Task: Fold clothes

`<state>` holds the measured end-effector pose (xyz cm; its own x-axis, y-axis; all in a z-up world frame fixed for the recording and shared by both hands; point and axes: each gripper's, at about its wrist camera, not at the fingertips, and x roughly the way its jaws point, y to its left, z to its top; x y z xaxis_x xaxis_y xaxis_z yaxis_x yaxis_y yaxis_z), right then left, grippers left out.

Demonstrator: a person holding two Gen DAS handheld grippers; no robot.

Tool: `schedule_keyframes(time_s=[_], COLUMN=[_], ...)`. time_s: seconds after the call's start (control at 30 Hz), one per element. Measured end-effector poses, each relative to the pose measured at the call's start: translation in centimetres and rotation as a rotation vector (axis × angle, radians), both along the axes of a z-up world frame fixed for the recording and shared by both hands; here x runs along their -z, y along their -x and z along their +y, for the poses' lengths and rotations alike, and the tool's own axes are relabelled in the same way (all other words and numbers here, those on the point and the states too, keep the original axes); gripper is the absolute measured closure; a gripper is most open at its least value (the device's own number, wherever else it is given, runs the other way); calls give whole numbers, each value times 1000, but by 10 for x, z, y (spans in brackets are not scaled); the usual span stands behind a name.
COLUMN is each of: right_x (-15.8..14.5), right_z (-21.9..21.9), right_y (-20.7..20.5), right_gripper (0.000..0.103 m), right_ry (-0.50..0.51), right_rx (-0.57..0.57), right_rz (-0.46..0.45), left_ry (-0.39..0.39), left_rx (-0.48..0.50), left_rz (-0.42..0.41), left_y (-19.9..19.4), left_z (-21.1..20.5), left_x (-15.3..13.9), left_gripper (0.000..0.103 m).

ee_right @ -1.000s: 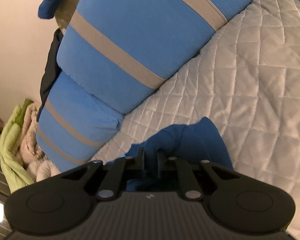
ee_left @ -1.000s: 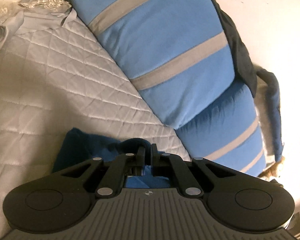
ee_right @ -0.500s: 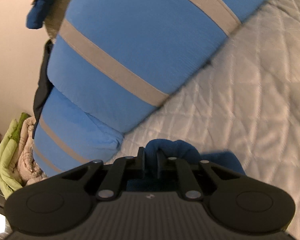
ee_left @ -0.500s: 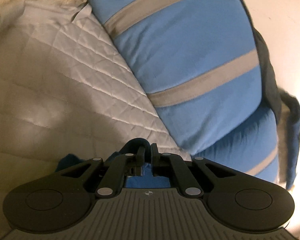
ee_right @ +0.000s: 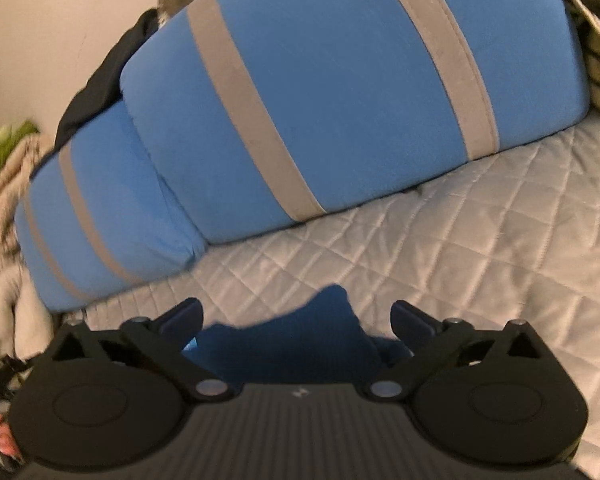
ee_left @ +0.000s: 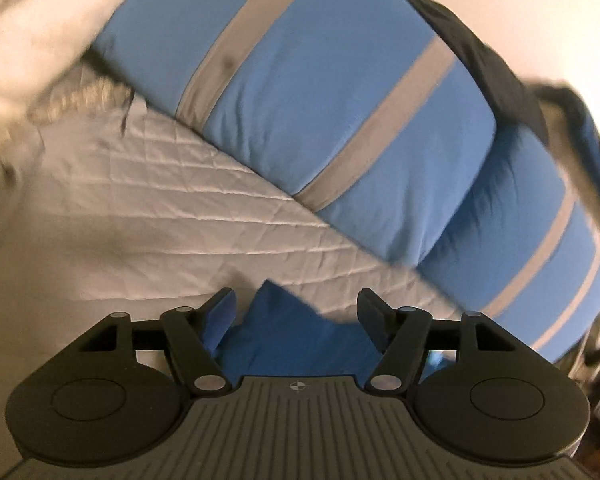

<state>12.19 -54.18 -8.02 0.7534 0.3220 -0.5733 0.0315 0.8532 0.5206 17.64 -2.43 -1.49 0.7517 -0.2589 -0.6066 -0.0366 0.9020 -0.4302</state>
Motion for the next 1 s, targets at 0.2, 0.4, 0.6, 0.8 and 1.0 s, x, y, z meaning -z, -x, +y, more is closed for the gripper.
schedule_keyframes(time_s=[0.2,0.4,0.6,0.8,1.0], right_x=[-15,-38,-85,-145,-108], right_z=[-10,-28,-58,-90,-106], right_y=[38,83,133,186,214], right_gripper=[0,0,0,0,0], right_ry=[140,229,216,228,147], right_rx=[-39,-60,-42,-35,-93], right_rz=[34,43,8,-37,62], left_ry=[-212,-214,-204,-220,-188], left_rx=[88,94,84,96,115], left_rz=[-60,-104,-156,-199,-171], left_y=[44,87,125,164,188], left_z=[-2,19,42,63,63], left_x=[-22,-50,-84,-111,-89], left_gripper=[36,36,35,27,26])
